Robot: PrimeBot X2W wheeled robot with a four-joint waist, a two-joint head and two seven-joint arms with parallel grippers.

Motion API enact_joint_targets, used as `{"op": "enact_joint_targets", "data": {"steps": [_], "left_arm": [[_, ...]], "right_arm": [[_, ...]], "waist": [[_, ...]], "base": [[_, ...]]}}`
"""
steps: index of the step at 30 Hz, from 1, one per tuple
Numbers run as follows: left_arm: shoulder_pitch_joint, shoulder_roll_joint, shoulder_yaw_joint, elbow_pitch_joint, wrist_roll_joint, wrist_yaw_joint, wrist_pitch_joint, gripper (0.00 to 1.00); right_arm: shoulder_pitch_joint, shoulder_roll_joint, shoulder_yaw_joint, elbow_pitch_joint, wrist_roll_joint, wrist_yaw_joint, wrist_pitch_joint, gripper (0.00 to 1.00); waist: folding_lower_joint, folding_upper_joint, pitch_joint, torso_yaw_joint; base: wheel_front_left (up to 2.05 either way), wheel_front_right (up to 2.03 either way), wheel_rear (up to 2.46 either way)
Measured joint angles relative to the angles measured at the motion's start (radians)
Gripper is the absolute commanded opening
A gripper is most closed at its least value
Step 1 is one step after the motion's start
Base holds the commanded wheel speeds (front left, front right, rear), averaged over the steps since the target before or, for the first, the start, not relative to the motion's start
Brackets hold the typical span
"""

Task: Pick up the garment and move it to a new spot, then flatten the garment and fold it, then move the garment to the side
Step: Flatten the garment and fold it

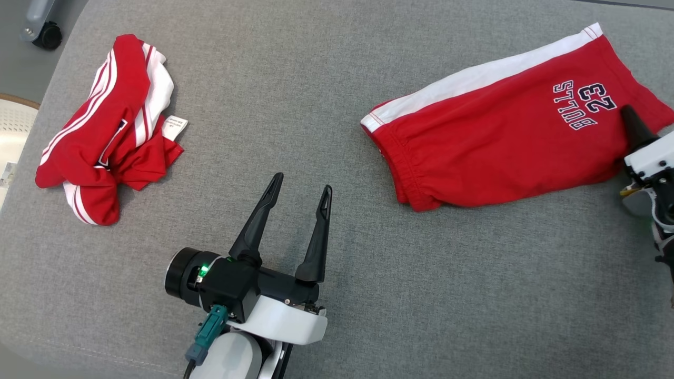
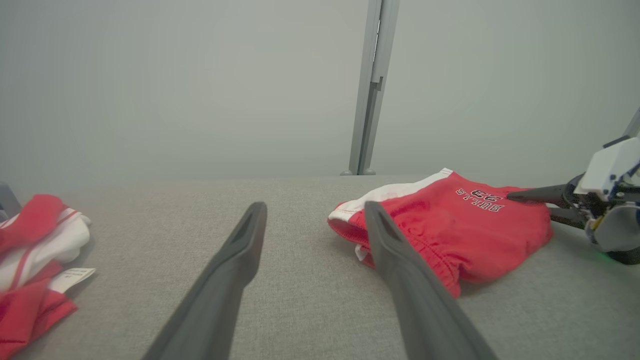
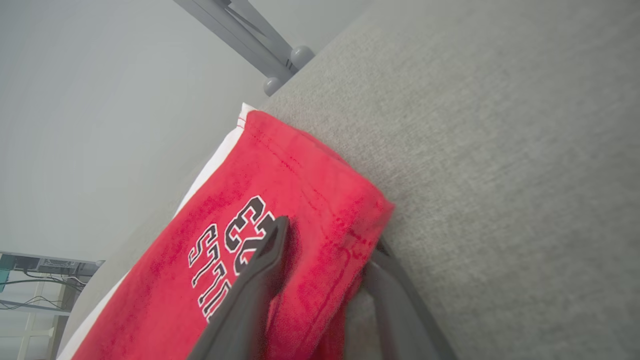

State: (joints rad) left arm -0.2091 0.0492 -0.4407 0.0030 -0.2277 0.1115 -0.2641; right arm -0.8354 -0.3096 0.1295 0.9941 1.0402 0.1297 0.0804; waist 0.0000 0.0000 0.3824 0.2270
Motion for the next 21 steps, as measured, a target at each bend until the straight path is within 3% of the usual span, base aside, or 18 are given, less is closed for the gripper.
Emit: {"op": "enact_joint_targets", "data": {"steps": [13, 21], "left_arm": [[0.002, 0.000, 0.018, 0.000, -0.001, 0.009, 0.000, 1.00], [0.018, -0.001, 0.038, -0.002, 0.000, 0.011, 0.000, 1.00]], "right_arm": [[0.107, 0.008, 0.100, -0.101, 0.043, 0.001, -0.115, 0.00], [0.259, -0.009, 0.124, -0.181, 0.068, 0.001, -0.297, 0.00]], "waist": [[0.0000, 0.0000, -0.047, -0.063], [0.0000, 0.0000, -0.077, -0.132]], "base": [[0.00, 0.00, 0.00], [0.00, 0.00, 0.00]]}}
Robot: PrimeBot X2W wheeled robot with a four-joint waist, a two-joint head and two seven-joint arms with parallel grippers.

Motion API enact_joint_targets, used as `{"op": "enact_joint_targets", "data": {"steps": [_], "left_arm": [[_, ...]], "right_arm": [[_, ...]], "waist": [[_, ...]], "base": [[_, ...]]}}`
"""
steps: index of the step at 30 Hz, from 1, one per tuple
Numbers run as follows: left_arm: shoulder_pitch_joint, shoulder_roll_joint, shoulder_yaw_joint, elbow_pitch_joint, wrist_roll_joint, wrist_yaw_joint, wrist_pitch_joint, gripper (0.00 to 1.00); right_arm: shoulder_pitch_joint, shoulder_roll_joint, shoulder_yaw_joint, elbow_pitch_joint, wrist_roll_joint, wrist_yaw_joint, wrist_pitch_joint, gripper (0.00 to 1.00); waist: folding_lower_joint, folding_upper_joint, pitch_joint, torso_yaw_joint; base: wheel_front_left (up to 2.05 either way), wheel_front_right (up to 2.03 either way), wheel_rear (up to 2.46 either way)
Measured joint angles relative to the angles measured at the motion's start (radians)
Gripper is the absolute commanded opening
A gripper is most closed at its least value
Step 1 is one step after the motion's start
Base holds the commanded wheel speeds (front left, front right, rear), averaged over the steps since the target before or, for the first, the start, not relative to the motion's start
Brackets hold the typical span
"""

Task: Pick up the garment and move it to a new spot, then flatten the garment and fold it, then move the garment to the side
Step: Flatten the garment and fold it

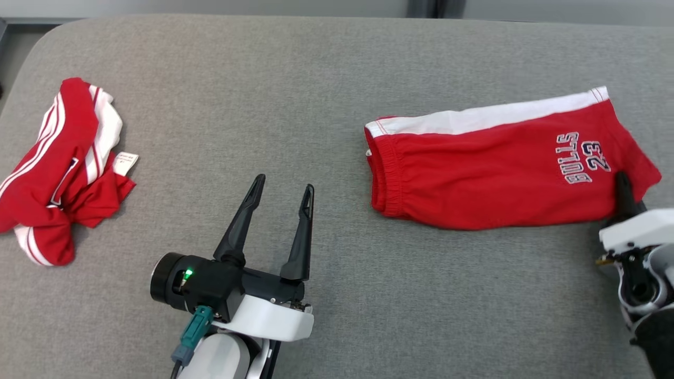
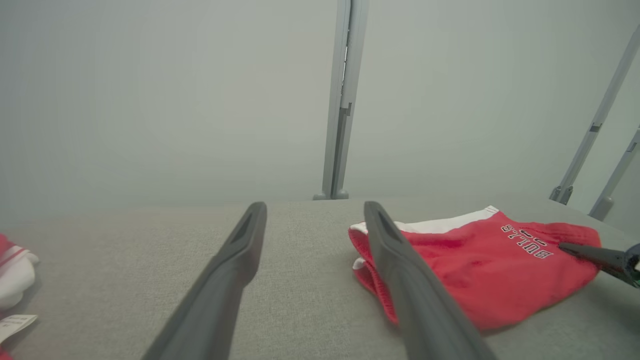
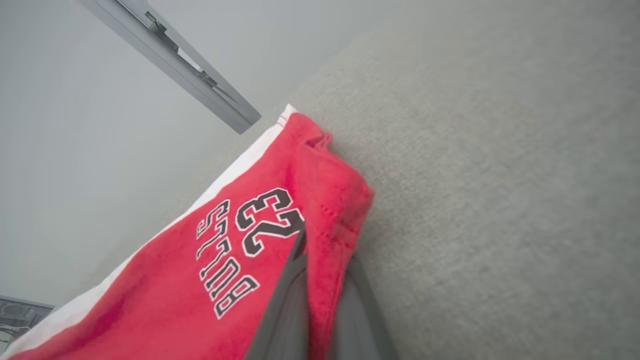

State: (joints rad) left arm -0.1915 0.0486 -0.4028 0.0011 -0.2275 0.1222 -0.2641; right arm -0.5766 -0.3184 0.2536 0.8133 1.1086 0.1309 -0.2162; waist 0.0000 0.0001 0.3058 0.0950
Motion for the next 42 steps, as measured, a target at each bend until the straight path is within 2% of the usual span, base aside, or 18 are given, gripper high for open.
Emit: {"op": "enact_joint_targets", "data": {"steps": [12, 16, 24, 30, 42], "left_arm": [[0.022, 0.000, 0.026, 0.002, 0.006, -0.012, 0.000, 1.00], [0.022, 0.000, 0.018, 0.004, 0.006, -0.013, 0.000, 1.00], [0.041, 0.000, 0.011, 0.008, -0.003, -0.011, 0.000, 1.00], [0.042, 0.000, 0.007, 0.008, -0.009, -0.011, 0.000, 1.00], [0.056, 0.000, 0.000, 0.009, -0.026, -0.006, 0.000, 1.00]], "right_arm": [[0.117, 0.061, -0.027, -0.023, -0.037, 0.000, -0.044, 0.00], [0.129, 0.057, -0.057, -0.021, -0.049, 0.000, -0.044, 0.00], [0.140, 0.060, -0.102, -0.100, -0.161, 0.000, -0.045, 0.00], [0.141, 0.096, -0.100, -0.194, -0.253, 0.000, -0.045, 0.00], [0.133, 0.159, 0.023, -0.298, -0.330, 0.000, -0.018, 0.00]], "waist": [[-0.0001, 0.0000, -0.059, -0.079], [0.0000, 0.0000, -0.081, -0.087], [0.0000, 0.0000, -0.110, -0.072], [-0.0001, 0.0000, -0.125, -0.049], [-0.0001, 0.0000, -0.145, -0.007]], "base": [[0.00, 0.00, 0.00], [0.00, 0.00, 0.00], [0.00, 0.00, 0.00], [0.00, 0.00, 0.00], [0.00, 0.00, 0.00]]}}
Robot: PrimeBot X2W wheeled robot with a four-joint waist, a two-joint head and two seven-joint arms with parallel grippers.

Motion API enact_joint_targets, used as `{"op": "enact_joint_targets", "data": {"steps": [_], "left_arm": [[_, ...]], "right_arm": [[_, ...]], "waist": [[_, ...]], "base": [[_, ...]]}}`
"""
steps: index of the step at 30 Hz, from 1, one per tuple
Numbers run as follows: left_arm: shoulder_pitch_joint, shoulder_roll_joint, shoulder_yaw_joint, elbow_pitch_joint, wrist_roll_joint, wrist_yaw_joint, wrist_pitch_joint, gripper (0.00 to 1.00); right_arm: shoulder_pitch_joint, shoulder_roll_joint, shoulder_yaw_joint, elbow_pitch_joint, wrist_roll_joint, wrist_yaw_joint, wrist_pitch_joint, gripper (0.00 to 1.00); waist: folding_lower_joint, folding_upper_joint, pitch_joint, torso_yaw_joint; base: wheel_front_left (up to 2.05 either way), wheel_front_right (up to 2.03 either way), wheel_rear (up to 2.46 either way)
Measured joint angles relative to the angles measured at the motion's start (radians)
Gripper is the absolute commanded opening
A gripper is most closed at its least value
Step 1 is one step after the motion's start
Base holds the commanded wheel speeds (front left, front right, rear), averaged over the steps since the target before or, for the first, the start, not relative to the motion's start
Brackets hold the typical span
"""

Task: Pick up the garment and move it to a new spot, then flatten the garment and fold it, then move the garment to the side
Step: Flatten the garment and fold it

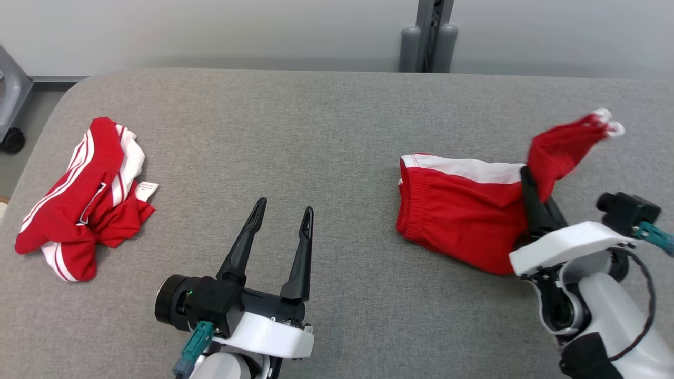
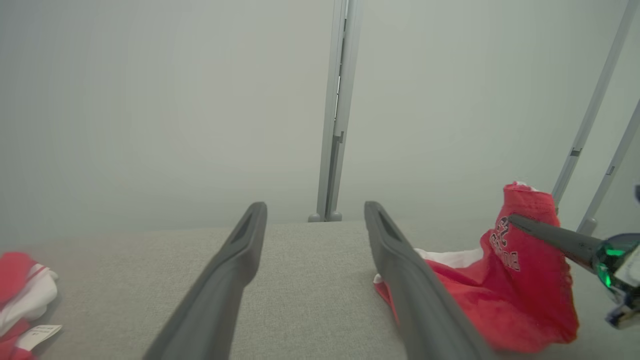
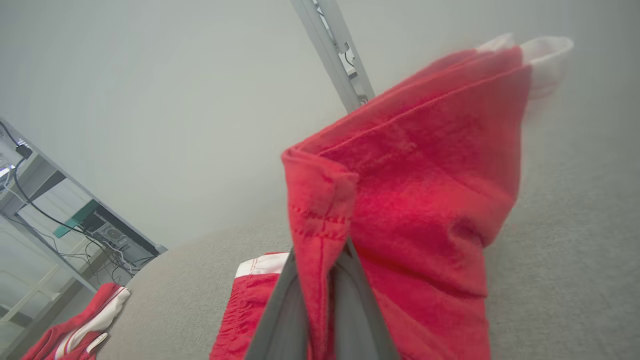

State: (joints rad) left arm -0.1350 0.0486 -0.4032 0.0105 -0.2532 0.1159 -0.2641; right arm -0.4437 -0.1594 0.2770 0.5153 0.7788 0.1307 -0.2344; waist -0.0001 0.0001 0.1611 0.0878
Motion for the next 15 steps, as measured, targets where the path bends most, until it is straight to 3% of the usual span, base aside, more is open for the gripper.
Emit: {"op": "enact_joint_targets", "data": {"steps": [15], "left_arm": [[0.000, 0.000, -0.011, -0.002, -0.022, 0.009, 0.000, 1.00]], "right_arm": [[-0.007, 0.060, 0.155, 0.045, -0.077, 0.000, 0.104, 0.00]], "waist": [[0.0001, 0.0000, 0.008, 0.071]], "base": [[0.00, 0.00, 0.00]]}}
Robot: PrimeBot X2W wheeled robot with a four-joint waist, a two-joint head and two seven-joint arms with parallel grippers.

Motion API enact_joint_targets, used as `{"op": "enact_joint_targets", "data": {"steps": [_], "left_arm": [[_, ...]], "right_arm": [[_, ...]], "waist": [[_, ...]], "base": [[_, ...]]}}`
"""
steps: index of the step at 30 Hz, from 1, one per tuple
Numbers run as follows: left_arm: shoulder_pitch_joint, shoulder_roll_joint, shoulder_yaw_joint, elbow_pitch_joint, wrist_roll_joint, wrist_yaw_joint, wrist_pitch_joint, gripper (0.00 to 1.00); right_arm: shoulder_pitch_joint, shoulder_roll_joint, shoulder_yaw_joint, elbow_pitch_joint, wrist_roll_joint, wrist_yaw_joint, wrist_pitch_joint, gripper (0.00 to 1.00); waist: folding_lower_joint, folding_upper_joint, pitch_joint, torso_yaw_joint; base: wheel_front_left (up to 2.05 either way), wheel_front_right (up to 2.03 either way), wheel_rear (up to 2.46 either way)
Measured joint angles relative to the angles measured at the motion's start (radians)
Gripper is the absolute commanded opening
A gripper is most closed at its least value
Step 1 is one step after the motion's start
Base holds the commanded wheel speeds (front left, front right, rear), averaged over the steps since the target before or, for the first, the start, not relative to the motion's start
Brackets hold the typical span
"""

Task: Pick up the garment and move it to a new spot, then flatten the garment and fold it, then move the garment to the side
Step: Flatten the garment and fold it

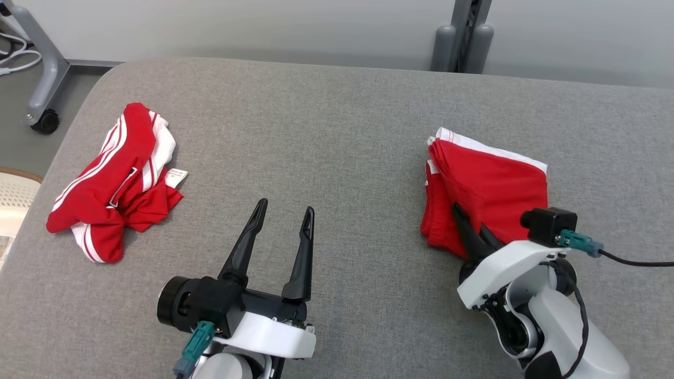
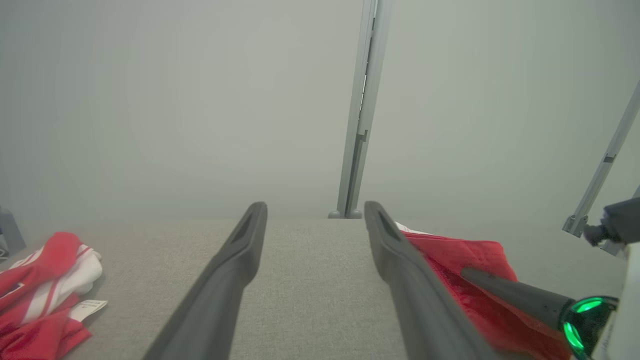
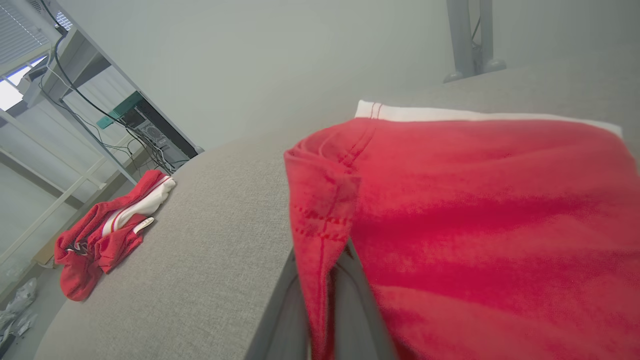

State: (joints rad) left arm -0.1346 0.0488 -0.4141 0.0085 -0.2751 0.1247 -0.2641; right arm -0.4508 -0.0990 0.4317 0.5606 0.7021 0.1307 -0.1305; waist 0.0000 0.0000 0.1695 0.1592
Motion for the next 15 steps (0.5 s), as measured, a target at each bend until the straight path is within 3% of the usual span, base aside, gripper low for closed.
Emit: {"op": "enact_joint_targets", "data": {"steps": [2, 3, 4, 5, 15], "left_arm": [[0.000, 0.000, 0.001, 0.000, -0.002, 0.000, 0.000, 1.00], [0.000, 0.000, 0.001, 0.000, -0.005, 0.000, 0.000, 1.00], [0.000, 0.000, 0.000, -0.001, -0.006, 0.002, 0.000, 1.00], [0.001, 0.000, 0.000, -0.002, -0.007, 0.004, 0.000, 1.00], [0.014, 0.000, 0.012, 0.005, -0.003, 0.006, 0.000, 1.00]], "right_arm": [[0.010, -0.001, 0.004, 0.004, -0.003, 0.000, 0.008, 0.00], [0.012, -0.001, 0.006, 0.005, -0.004, 0.000, 0.009, 0.11], [0.013, 0.000, 0.007, 0.005, -0.007, 0.000, 0.009, 0.43], [0.014, 0.001, 0.007, 0.004, -0.009, 0.000, 0.009, 1.00], [0.109, 0.022, 0.077, -0.120, 0.094, 0.000, 0.056, 1.00]], "waist": [[0.0000, 0.0000, 0.002, 0.004], [0.0000, 0.0000, 0.003, 0.004], [0.0000, 0.0000, 0.003, 0.004], [0.0000, 0.0000, 0.002, 0.004], [0.0000, 0.0000, -0.024, -0.026]], "base": [[0.00, 0.00, 0.00], [0.00, 0.00, 0.00], [0.00, 0.00, 0.00], [0.00, 0.00, 0.00], [0.00, 0.00, 0.00]]}}
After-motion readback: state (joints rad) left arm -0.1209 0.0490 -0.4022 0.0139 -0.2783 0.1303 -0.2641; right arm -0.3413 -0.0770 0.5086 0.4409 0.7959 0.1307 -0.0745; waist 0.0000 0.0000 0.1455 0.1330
